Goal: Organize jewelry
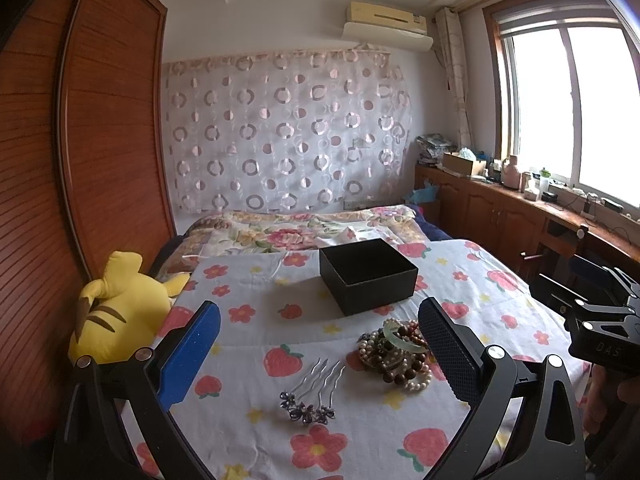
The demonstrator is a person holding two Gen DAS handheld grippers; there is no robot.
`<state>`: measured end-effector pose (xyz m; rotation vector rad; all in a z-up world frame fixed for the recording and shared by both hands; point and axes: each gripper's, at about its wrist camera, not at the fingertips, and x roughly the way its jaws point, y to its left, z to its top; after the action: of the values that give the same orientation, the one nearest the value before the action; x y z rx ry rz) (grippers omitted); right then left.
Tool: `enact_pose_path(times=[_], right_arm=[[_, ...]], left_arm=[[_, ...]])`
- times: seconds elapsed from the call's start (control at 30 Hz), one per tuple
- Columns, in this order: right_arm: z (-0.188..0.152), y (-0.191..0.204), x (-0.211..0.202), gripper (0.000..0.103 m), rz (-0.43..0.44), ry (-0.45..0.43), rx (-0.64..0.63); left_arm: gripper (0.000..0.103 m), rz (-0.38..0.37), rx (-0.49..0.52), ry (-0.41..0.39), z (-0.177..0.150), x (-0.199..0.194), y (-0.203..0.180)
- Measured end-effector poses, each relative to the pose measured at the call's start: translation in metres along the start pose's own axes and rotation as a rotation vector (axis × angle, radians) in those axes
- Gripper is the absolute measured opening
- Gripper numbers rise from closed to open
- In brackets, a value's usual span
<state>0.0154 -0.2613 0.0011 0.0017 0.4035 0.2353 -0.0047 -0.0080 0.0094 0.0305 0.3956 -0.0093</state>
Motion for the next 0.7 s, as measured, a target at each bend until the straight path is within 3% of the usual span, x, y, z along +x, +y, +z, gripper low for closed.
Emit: enact_pose_path(times=[0.7], right_arm=[[0.003,0.003,0.000,0.101,0.000,-0.005,0.000]], left_arm=[[0.096,0.000,0.002,-0.001,0.010,-0.009,-0.006]])
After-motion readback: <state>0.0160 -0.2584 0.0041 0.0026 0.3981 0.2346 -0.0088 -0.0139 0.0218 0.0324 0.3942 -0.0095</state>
